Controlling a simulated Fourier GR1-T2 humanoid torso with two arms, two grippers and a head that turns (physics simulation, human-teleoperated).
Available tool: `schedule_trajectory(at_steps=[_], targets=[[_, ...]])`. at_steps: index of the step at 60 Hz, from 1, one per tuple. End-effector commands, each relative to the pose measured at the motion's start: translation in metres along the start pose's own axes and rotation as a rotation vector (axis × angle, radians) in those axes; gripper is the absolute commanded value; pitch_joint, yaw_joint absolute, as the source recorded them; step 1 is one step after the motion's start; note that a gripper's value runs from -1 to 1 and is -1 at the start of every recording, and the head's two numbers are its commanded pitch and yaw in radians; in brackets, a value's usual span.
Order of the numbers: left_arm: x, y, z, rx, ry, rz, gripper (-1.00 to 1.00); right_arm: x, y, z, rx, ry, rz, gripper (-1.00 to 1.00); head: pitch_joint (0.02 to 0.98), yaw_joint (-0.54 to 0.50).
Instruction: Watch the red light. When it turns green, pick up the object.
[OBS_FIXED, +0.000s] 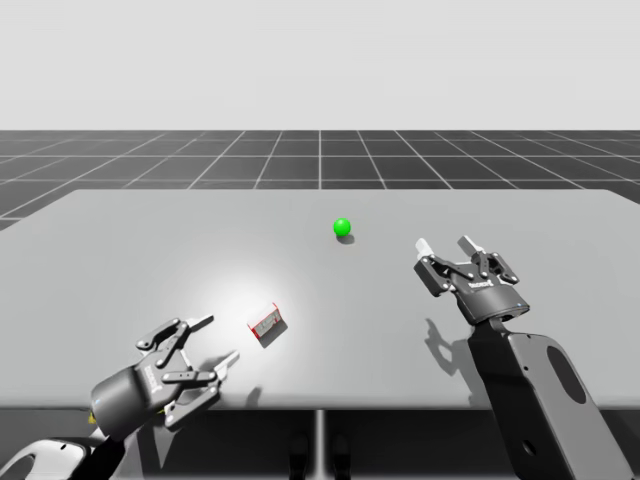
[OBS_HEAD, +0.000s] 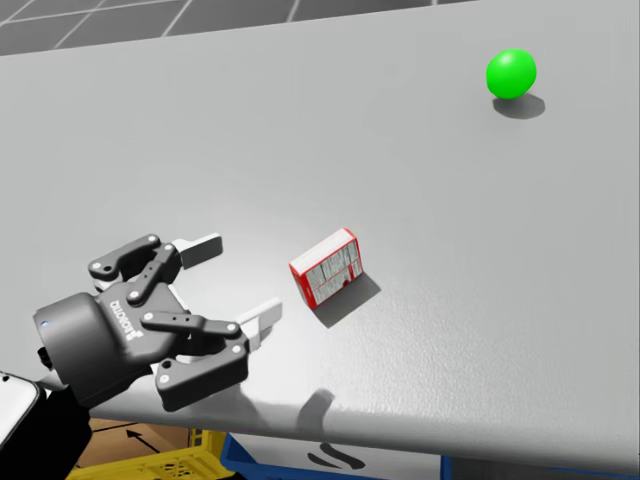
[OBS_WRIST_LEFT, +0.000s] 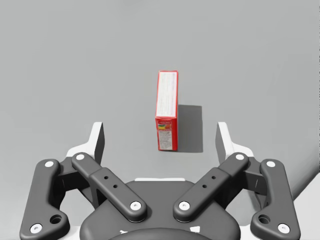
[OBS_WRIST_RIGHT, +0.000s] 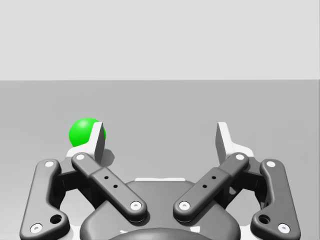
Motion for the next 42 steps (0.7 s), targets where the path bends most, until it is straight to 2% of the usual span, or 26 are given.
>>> schedule_trajectory(at_steps=[1,30,40,42], targets=[[-0.011,-0.006,-0.019,-0.023,0.029,0.021,-1.0,0.0,0.0,0.0,0.0,-0.001,-0.001,-1.0,0.868,0.24],[-0.011,-0.01,-0.078,-0.01,0.1,0.014,-1.0,0.002,-0.002,0.0,0.001,-0.007,-0.002,-1.0,0.868,0.23],[-0.018,-0.008,-0.089,0.035,0.138,0.008,-1.0,0.004,-0.003,0.001,0.0,-0.012,-0.005,-1.0,0.868,0.22],[-0.02,-0.008,-0.09,0.035,0.145,0.017,-1.0,0.004,-0.003,0.001,0.001,-0.012,-0.005,-1.0,0.868,0.22]])
